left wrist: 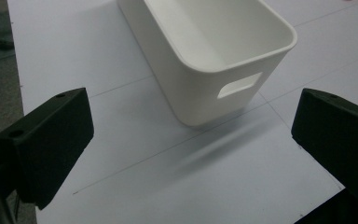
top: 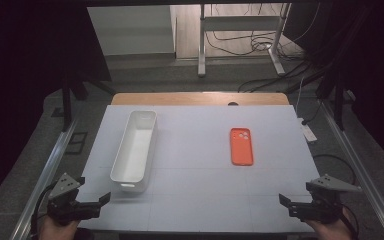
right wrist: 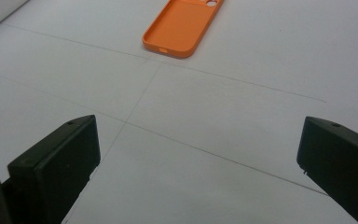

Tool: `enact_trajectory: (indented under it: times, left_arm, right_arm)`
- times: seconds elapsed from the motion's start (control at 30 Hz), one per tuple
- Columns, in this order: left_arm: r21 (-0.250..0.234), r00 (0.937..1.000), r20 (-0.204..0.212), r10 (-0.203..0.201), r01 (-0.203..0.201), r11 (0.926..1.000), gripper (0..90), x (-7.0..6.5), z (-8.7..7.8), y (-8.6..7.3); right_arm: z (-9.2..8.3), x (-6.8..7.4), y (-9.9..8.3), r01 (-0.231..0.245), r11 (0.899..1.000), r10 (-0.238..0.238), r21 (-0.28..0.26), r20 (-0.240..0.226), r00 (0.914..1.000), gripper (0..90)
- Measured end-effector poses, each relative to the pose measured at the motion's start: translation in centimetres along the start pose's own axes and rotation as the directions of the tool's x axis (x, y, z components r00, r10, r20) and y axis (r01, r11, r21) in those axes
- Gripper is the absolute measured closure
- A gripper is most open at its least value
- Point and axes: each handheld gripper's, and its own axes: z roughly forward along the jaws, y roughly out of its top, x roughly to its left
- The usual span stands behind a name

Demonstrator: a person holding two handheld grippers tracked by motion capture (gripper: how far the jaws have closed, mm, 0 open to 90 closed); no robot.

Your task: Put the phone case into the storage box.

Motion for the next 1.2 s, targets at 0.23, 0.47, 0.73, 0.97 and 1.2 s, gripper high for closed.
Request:
enact_trajectory:
  times: [0.23, 0.47, 0.73, 0.97, 1.2]
  left_arm:
    - [-0.009, 0.9997, 0.019, -0.013, 0.013, 0.9999, 0.0, 0.21, -0.11, -0.09]
    - [-0.014, 0.9995, 0.03, -0.013, 0.014, 0.9998, 0.0, 0.3, -0.18, -0.13]
    - [-0.01, 0.9995, 0.031, -0.004, 0.005, 0.9999, 0.0, 0.22, -0.15, -0.12]
    - [-0.009, 0.9994, 0.033, -0.004, 0.004, 0.9999, 0.0, 0.21, -0.15, -0.13]
    - [-0.006, 0.9995, 0.031, 0.004, -0.004, 1.0, 0.0, 0.12, -0.11, -0.13]
  right_arm:
    - [0.1, 0.11, 0.04, 0.016, 1.0, -0.016, 0.011, -0.003, 0.9999, 0.0]
    - [0.3, 0.11, 0.12, 0.013, 0.999, -0.013, 0.03, -0.009, 0.9999, 0.0]
    - [0.39, 0.11, 0.19, 0.017, 0.999, -0.017, 0.038, -0.012, 0.9998, 0.0]
    - [0.53, 0.17, 0.28, 0.019, 0.998, -0.019, 0.052, -0.009, 0.9998, 0.0]
    - [0.88, 0.23, 0.59, 0.022, 0.998, -0.021, 0.053, -0.02, 0.9996, 0.0]
